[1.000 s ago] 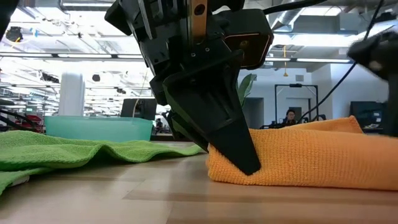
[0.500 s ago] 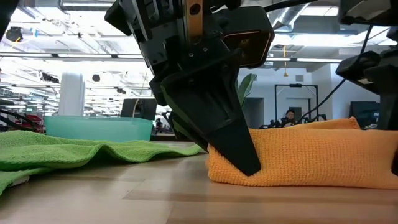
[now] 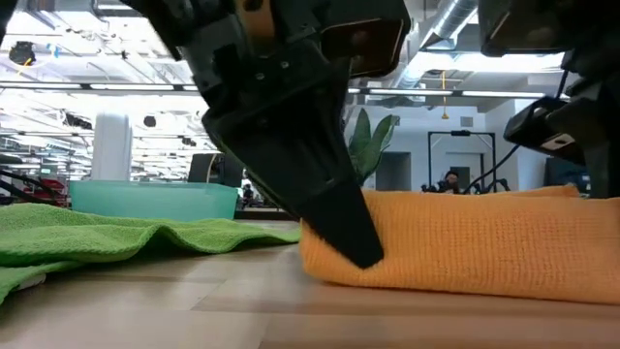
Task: Roll microfiber towels into tight, uniform cylinder then place into a basket
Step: Roll the yellow microfiber cloth
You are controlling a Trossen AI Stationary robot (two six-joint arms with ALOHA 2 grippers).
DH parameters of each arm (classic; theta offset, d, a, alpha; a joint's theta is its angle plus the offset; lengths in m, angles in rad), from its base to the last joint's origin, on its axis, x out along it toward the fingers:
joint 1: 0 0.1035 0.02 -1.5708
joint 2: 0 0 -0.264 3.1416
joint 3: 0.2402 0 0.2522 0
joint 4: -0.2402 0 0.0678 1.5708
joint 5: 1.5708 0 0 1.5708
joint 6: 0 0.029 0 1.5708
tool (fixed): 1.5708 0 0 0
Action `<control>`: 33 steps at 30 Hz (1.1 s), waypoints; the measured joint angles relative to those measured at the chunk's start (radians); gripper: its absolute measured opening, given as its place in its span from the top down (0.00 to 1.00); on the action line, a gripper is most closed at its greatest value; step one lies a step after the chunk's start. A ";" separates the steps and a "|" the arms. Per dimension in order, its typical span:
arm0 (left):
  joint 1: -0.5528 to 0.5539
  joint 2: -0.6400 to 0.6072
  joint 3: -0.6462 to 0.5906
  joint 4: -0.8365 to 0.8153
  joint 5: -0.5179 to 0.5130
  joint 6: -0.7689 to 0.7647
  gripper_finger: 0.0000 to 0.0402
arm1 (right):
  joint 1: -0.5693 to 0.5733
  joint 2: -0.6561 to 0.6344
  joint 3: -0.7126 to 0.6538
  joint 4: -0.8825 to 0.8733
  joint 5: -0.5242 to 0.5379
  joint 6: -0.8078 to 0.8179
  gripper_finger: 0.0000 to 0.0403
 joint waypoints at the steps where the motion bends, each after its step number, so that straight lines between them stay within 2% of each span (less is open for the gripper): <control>1: -0.004 0.000 0.000 0.000 -0.002 0.000 0.90 | -0.007 -0.004 0.000 0.006 -0.018 0.000 0.95; 11: -0.037 -0.009 0.002 -0.019 -0.090 0.010 0.90 | -0.080 -0.008 0.000 0.009 -0.189 -0.009 0.94; 22: -0.053 -0.015 0.003 -0.029 -0.137 0.011 0.90 | -0.081 -0.019 0.001 -0.018 -0.193 0.017 0.94; 33: 0.006 -0.023 0.004 -0.022 0.008 -0.043 0.90 | -0.078 -0.065 -0.033 -0.040 -0.173 -0.037 0.94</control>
